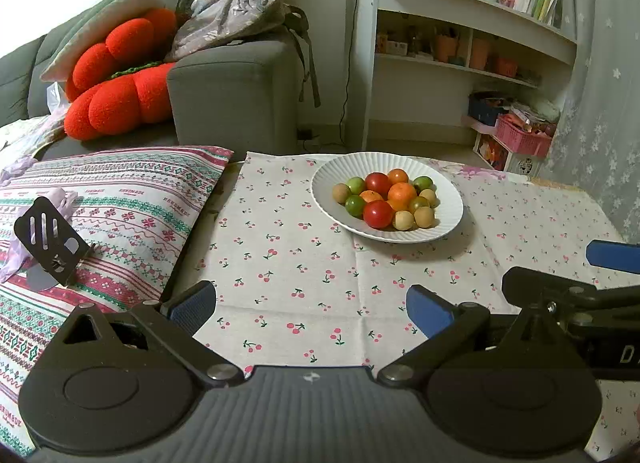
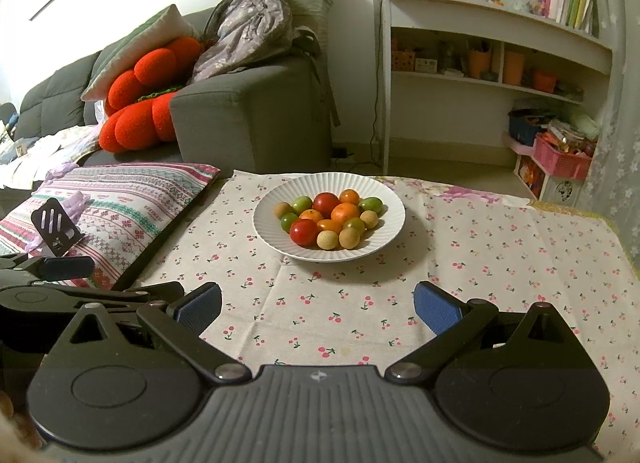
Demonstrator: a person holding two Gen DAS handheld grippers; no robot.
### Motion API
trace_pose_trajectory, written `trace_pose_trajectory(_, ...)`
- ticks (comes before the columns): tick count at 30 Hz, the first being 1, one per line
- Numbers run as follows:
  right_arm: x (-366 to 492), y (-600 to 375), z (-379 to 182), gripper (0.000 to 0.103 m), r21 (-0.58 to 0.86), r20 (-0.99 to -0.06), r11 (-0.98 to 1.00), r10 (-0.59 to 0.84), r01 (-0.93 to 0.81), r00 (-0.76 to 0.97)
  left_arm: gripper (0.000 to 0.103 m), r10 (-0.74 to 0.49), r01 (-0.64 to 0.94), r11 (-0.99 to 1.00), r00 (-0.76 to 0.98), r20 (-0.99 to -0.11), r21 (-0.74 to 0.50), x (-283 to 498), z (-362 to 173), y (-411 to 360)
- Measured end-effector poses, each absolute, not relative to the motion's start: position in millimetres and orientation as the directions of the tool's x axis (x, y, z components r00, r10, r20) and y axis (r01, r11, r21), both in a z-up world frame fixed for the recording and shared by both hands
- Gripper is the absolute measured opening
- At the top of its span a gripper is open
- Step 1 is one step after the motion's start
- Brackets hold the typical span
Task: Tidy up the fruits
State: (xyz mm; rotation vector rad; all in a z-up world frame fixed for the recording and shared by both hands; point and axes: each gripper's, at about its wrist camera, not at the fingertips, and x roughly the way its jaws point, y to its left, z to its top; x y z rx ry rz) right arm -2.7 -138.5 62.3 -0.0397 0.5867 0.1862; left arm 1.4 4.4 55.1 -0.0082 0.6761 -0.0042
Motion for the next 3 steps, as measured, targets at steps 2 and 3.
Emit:
trace_pose_trajectory(2,-3.0,-138.4,62.5,0.103,0.016,-0.554,0.982,0.163,-0.186,0.817,0.096,-0.011,0.004,1.000,0.779,-0.628,-0.013,1.5,54.9,4.7)
trace_pose_trajectory(3,-3.4,-138.1,62.6,0.103,0.013,-0.552,0.982,0.162,-0.186,0.818,0.096,-0.012,0.005,1.000,0.778,-0.629,-0.013,1.6,54.6,4.6)
